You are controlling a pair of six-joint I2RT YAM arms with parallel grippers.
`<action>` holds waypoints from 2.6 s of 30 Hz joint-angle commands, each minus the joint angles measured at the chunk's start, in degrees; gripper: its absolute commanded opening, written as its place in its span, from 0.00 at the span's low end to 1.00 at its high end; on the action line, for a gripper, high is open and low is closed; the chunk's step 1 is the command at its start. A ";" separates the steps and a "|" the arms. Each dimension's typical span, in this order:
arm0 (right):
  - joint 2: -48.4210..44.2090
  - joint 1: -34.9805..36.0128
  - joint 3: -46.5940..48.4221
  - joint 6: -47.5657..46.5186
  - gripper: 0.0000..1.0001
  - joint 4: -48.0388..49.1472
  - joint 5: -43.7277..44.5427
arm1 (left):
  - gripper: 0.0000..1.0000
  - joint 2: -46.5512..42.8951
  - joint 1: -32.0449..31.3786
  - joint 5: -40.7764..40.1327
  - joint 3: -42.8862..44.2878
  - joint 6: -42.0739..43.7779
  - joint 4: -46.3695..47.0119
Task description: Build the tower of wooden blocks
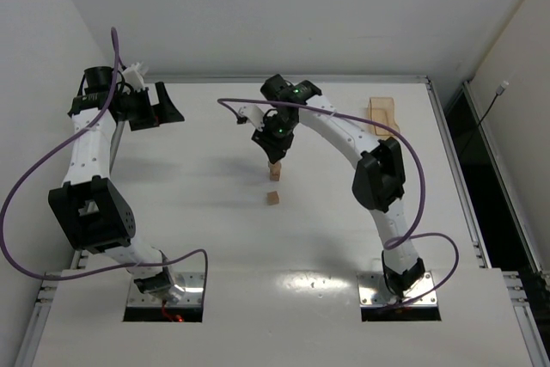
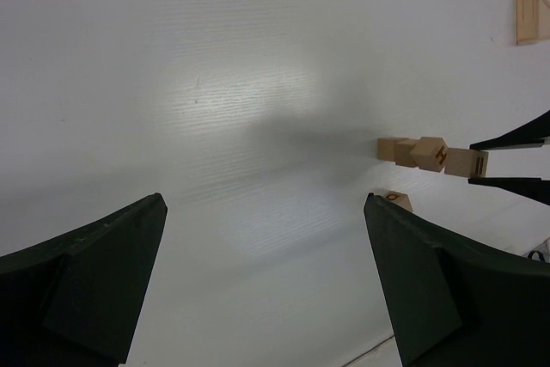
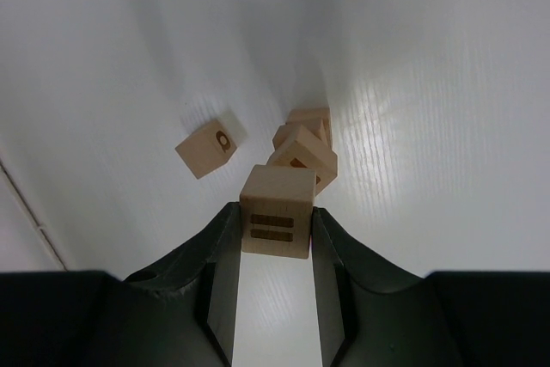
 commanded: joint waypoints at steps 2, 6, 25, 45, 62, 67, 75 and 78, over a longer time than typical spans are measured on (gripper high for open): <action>0.85 -0.45 3.59 0.52 0.00 -0.09 -1.56 | 1.00 0.41 -0.10 0.66 0.53 0.56 0.87; 1.47 -0.45 4.12 0.52 0.00 -0.09 -2.08 | 1.00 0.41 -0.10 0.66 0.53 0.56 0.87; 3.06 -0.45 3.60 0.52 0.01 -0.09 -0.41 | 1.00 0.93 -0.10 0.66 0.53 0.56 0.87; 1.91 -0.45 3.59 1.05 0.61 0.43 0.21 | 1.00 0.93 -0.10 1.19 0.01 1.09 0.87; -28.57 -2.21 -20.98 9.13 0.68 18.00 27.08 | 1.00 -12.93 -4.47 3.92 -13.78 6.61 2.46; -37.36 -9.32 -31.99 12.02 0.79 25.56 37.55 | 0.93 -22.52 -24.20 -2.83 -25.11 11.72 4.73; -46.25 -21.10 -44.48 14.23 0.92 29.70 34.66 | 0.83 -22.01 -43.85 -11.89 -31.54 23.67 4.30; -47.48 -25.14 -46.67 14.76 0.92 29.70 31.50 | 0.83 -19.20 -50.79 -14.17 -31.55 27.62 4.30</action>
